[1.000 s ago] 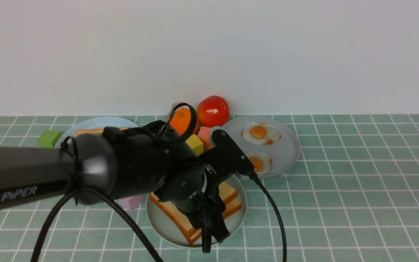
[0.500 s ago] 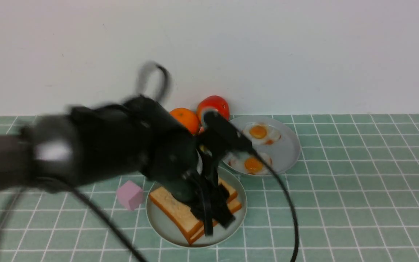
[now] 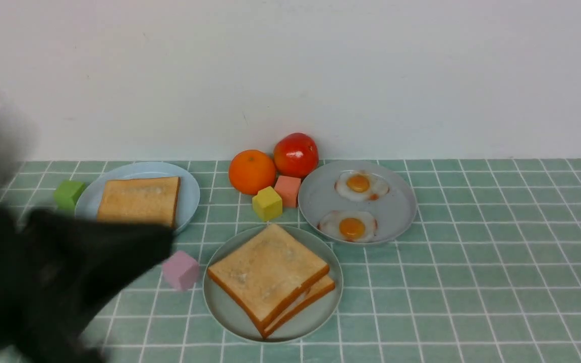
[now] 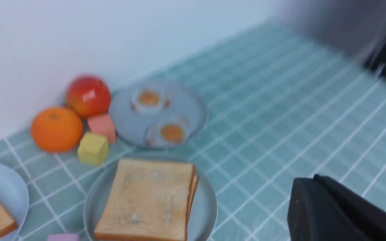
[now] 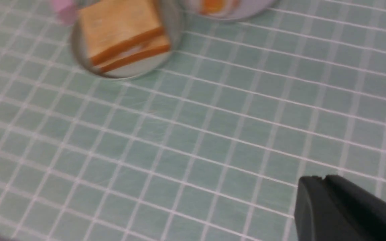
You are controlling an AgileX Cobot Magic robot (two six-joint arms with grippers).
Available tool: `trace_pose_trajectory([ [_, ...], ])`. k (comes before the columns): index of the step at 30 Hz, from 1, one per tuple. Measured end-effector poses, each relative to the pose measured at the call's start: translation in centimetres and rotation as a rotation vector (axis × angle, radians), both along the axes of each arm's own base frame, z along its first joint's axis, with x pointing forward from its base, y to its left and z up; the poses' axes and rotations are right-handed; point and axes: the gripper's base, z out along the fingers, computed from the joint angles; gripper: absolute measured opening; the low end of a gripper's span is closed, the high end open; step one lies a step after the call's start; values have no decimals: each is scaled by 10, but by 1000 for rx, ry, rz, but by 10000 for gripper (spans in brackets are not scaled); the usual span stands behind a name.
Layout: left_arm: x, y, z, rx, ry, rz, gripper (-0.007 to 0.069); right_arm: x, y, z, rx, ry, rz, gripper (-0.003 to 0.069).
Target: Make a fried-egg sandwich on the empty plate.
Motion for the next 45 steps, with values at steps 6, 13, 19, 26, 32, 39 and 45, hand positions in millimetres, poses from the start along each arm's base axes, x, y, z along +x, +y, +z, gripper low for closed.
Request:
trace_pose_trajectory([
  [6, -35, 34, -58, -201, -188, 18, -13, -20, -21, -35, 78, -60, -161, 49],
  [13, -51, 50, -93, -302, -290, 23, -13, -13, -30, -61, 167, -185, -316, 53],
  [19, -51, 49, -112, -276, -262, 23, -13, 5, -26, -83, 220, -264, -382, 64],
  [26, -49, 48, -124, -238, -219, 22, -13, 11, -24, -107, 183, -222, -394, 79],
  [32, -49, 47, -126, -222, -199, 21, -13, 12, -24, -110, 175, -218, -395, 87],
  [39, -49, 47, -126, -222, -199, 21, -13, 5, -26, -113, 237, -342, -454, 4],
  [45, -49, 47, -126, -222, -198, 21, -13, 7, -22, -156, 164, -446, -517, -14],
])
